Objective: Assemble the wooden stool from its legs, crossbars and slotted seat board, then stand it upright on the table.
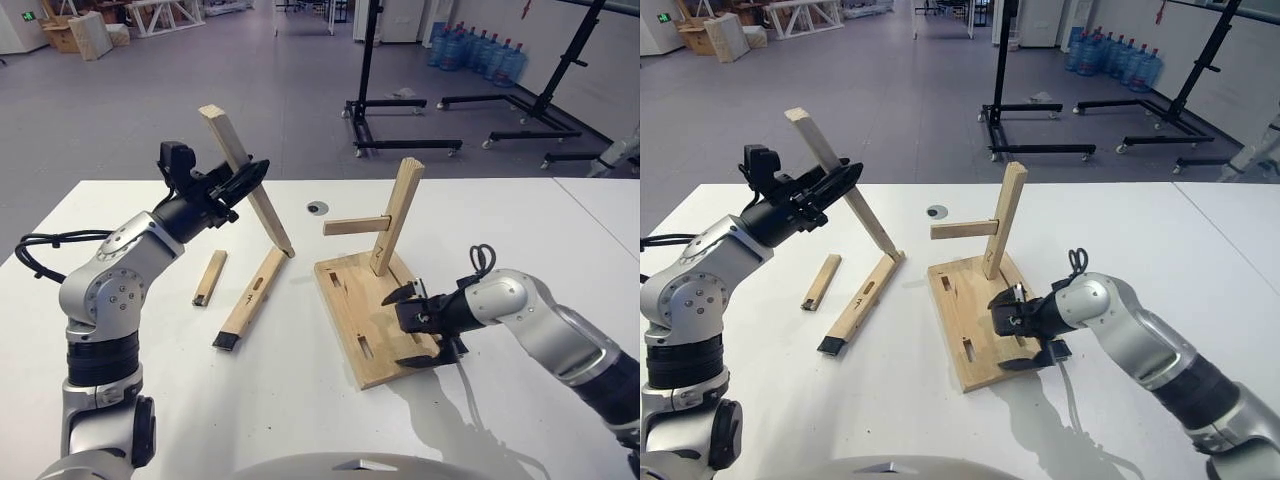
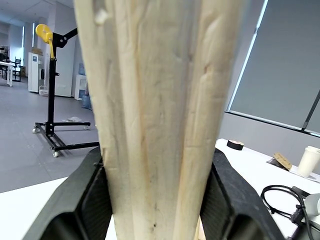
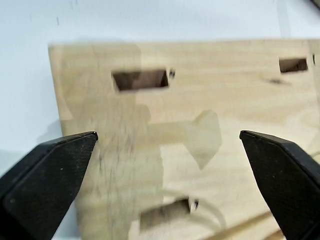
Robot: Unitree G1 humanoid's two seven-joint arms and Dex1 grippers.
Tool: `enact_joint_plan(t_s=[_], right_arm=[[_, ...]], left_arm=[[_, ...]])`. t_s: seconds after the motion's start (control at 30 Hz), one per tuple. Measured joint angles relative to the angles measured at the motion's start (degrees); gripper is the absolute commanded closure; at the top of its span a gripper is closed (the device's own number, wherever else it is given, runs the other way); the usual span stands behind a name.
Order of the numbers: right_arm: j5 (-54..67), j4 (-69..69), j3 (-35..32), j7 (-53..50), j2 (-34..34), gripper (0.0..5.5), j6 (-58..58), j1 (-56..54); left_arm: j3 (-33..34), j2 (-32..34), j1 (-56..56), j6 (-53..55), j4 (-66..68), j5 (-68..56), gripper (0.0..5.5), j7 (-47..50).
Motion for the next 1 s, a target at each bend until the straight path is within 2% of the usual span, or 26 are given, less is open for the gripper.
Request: enact_joint_plan(t_s=[0.1,0.37,0.57,0.8,1.0], right_arm=[[3.48,-0.98,-3.50,0.62,0.71,0.25,3.18,-2.61],[11.13,-0.18,-12.21,1.24,0.73,0.25,8.23,-4.26],[13.34,0.03,-13.84,-1.19,1.92,0.25,10.76,-3.90],[14.33,-0.55,-13.35,-2.98,3.57,0.25,11.65,-3.58],[14.37,-1.43,-12.94,-4.22,4.14,0.25,12.00,-3.53]], left_arm=[[-0.21,-0.03,0.64,-0.34,0.17,0.04,3.44,-0.85],[4.68,-2.12,-2.19,4.50,13.55,-13.19,3.44,-8.59],[-0.41,-3.19,-8.16,-2.91,25.04,-5.05,3.44,-18.29],[-2.39,-7.68,-11.76,-11.34,40.45,1.45,3.44,-27.44],[-4.27,-10.21,-14.25,-13.88,43.24,5.49,3.44,-30.59]])
